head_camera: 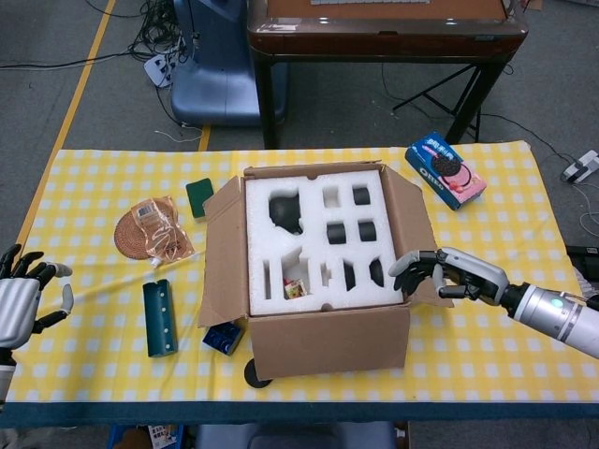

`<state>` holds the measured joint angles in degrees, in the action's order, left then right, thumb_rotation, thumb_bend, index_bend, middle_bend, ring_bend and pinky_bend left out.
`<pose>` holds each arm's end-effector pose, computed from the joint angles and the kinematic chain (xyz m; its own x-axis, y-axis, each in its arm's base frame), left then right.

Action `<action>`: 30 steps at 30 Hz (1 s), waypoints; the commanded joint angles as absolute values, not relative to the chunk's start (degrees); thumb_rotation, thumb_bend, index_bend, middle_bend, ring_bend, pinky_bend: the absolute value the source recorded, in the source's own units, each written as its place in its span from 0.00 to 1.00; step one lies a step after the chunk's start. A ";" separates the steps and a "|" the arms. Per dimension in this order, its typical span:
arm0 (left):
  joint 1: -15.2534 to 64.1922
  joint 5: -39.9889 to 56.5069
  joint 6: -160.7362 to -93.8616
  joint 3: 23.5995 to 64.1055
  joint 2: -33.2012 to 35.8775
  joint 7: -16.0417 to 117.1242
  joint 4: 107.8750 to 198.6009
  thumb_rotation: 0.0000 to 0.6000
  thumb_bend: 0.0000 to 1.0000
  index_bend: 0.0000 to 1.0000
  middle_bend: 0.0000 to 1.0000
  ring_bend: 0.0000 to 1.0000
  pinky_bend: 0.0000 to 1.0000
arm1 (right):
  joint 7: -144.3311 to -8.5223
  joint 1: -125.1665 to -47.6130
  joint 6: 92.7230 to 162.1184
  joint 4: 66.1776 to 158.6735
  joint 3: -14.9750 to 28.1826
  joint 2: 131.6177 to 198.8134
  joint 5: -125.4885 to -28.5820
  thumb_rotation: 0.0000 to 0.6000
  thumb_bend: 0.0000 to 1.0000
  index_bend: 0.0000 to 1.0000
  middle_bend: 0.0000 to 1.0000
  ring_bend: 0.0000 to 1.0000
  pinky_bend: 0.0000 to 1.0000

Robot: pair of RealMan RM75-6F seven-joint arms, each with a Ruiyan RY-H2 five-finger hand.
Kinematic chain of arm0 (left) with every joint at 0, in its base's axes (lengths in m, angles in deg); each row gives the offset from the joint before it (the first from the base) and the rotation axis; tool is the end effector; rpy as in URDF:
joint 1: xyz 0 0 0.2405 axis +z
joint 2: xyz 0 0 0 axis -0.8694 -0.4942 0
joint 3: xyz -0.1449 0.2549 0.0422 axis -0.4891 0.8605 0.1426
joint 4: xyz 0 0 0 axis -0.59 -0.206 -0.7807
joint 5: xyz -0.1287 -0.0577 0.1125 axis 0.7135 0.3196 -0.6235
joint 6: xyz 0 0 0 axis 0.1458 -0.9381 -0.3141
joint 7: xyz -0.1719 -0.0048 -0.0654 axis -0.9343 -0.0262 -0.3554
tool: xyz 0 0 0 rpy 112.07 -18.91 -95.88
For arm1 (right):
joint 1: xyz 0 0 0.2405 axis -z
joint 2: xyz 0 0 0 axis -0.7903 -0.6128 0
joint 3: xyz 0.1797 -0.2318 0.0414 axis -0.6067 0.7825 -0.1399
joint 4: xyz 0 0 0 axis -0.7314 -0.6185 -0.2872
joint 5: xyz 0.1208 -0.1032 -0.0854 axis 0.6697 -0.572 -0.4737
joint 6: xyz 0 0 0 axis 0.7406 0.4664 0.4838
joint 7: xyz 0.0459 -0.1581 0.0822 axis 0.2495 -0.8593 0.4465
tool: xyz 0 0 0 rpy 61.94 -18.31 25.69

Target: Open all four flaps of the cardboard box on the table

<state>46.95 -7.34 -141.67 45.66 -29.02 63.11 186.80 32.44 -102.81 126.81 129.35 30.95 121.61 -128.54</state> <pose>-0.2843 0.2725 0.2490 0.5350 0.0053 0.8448 0.8447 -0.0233 -0.5347 -0.1686 -0.3342 0.2269 -0.4345 -0.7747 0.4595 -0.8187 0.1270 -0.5600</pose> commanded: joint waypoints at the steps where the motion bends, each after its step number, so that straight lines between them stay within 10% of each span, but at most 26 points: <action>1: 46.94 -7.04 -141.43 45.69 -28.84 62.94 186.46 0.37 0.56 0.46 0.39 0.18 0.00 | 13.93 -98.28 124.38 134.75 28.62 120.94 -119.69 1.00 0.89 0.32 0.33 0.30 0.33; 15: 48.24 -5.08 -142.07 45.94 -26.88 61.16 183.41 0.37 0.56 0.40 0.34 0.16 0.00 | -50.89 -77.48 138.94 142.37 23.82 128.23 -101.35 1.00 0.71 0.19 0.19 0.21 0.27; 30: 51.77 -7.03 -146.36 47.66 -24.36 60.41 181.41 0.38 0.56 0.38 0.31 0.15 0.00 | -67.60 -65.95 150.14 135.53 21.31 136.70 -100.45 1.00 0.70 0.18 0.19 0.21 0.25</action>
